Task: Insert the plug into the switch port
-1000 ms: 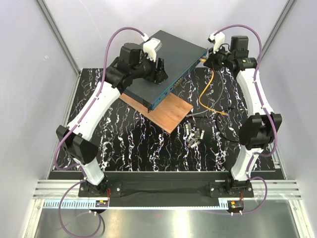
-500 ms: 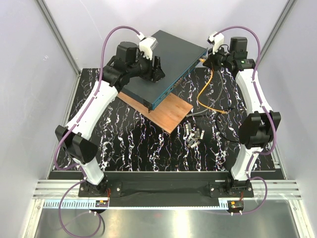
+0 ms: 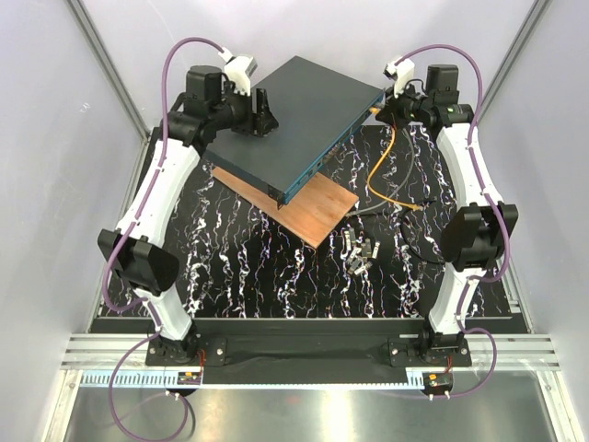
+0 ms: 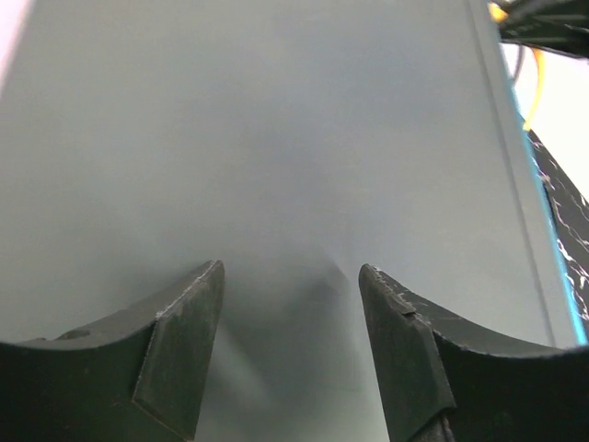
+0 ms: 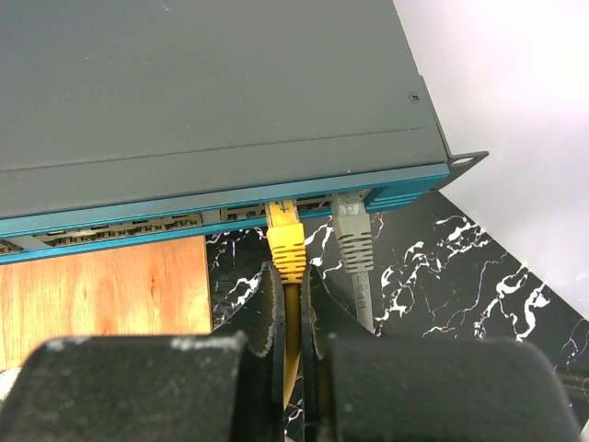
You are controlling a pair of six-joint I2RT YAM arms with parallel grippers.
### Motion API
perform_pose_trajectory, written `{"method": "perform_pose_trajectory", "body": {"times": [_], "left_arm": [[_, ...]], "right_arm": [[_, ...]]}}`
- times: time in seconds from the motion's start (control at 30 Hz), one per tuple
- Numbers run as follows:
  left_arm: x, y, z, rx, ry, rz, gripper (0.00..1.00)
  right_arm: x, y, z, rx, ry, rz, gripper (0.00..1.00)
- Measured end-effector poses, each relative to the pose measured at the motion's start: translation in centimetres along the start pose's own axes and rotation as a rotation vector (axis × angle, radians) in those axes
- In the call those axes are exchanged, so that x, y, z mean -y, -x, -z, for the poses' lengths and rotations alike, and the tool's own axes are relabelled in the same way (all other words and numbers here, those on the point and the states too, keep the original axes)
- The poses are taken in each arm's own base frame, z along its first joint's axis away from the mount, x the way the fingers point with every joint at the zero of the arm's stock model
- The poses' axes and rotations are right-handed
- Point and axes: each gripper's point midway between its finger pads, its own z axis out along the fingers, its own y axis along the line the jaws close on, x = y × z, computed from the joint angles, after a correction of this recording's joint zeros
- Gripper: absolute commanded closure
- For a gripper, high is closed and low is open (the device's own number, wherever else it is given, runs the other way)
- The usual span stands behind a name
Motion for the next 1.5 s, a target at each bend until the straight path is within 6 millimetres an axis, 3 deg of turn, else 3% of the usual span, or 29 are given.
{"method": "perform_pose_trajectory", "body": {"times": [0.07,0.2,0.23,0.3,0.5,0.53,0.57,0.67,0.77,0.83,0.97,1.07,1.23,1.33,1.5], "left_arm": [[-0.4,0.2,0.1,0.003,0.006,0.002,0.32],[0.1,0.5,0.2,0.009,-0.013,-0.002,0.30],[0.3,0.6,0.2,0.010,-0.020,-0.003,0.30],[0.7,0.7,0.2,0.012,-0.035,-0.006,0.30],[1.3,1.4,1.1,0.037,-0.046,-0.017,0.28],[1.4,1.7,1.5,0.046,-0.047,-0.021,0.27],[1.6,1.9,1.9,0.052,-0.048,-0.024,0.27],[2.4,2.9,3.6,0.084,-0.051,-0.049,0.23],[3.3,3.9,5.5,0.124,-0.059,-0.093,0.18],[4.1,4.1,7.1,0.142,-0.073,-0.132,0.17],[5.4,3.4,10.2,0.165,-0.095,-0.197,0.16],[6.2,2.3,12.5,0.179,-0.100,-0.251,0.16],[7.2,0.4,15.9,0.206,-0.096,-0.324,0.15],[7.6,-0.3,17.3,0.220,-0.094,-0.348,0.14],[7.7,-0.4,17.6,0.223,-0.094,-0.355,0.14]], "right_arm": [[0.0,0.0,0.0,-0.001,0.000,-0.001,0.98],[0.0,0.0,0.2,-0.020,-0.005,-0.004,0.84],[-0.1,0.0,0.2,-0.020,-0.005,0.001,0.72],[-0.3,0.0,0.2,-0.010,-0.005,0.016,0.61],[-1.9,0.2,1.9,0.003,-0.021,0.060,0.47],[-2.1,0.4,2.6,0.005,-0.022,0.059,0.45],[-2.1,0.6,3.4,0.005,-0.028,0.056,0.36],[-2.8,1.7,6.7,0.016,-0.026,0.052,0.26],[-2.3,2.2,11.9,0.017,-0.063,0.042,0.22],[-1.2,1.3,15.8,-0.005,-0.117,0.026,0.25],[-0.1,-2.7,22.6,-0.106,-0.220,-0.059,0.33],[-0.1,-8.0,25.2,-0.218,-0.264,-0.195,0.40],[-0.4,-19.3,26.3,-0.469,-0.338,-0.504,0.44],[-1.8,-25.7,26.3,-0.627,-0.375,-0.659,0.45],[-2.3,-31.5,25.5,-0.759,-0.429,-0.781,0.47]]}}
